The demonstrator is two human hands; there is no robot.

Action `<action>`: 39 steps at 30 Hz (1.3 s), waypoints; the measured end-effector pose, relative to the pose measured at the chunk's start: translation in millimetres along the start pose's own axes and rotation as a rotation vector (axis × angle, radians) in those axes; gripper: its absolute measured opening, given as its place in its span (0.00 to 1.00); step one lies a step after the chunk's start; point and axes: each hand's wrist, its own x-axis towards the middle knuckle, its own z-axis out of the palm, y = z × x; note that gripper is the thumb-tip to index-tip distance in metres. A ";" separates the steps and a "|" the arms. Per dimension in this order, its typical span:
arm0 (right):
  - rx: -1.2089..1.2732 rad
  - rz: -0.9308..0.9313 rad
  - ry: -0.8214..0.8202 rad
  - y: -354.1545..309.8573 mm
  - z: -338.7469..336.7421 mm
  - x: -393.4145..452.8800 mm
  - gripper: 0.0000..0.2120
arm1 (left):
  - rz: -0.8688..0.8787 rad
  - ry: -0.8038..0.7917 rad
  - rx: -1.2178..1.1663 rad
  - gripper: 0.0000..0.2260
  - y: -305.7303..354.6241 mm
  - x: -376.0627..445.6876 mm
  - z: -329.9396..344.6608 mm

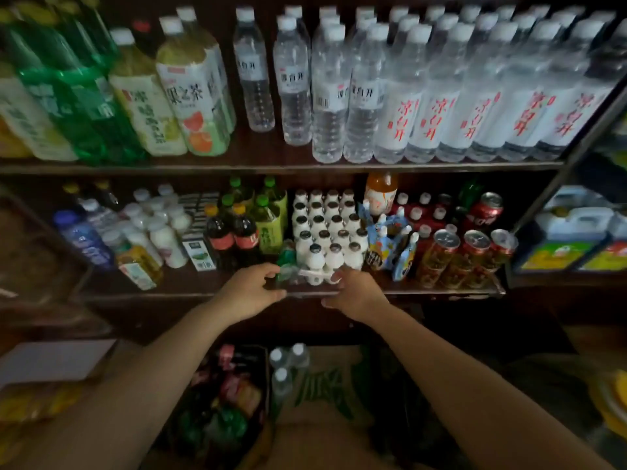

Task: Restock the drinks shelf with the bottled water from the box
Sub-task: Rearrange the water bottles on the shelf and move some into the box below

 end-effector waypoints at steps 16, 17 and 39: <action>0.016 0.191 -0.157 167.6 258.7 129.0 0.28 | -0.083 -0.191 0.108 0.37 -189.6 132.9 231.2; 0.004 0.204 -0.166 179.6 273.3 139.2 0.28 | -0.073 -0.194 0.153 0.39 -197.7 144.1 243.4; 0.240 0.032 -0.032 260.0 418.9 240.5 0.23 | 0.246 -0.138 0.609 0.28 -250.0 220.7 307.3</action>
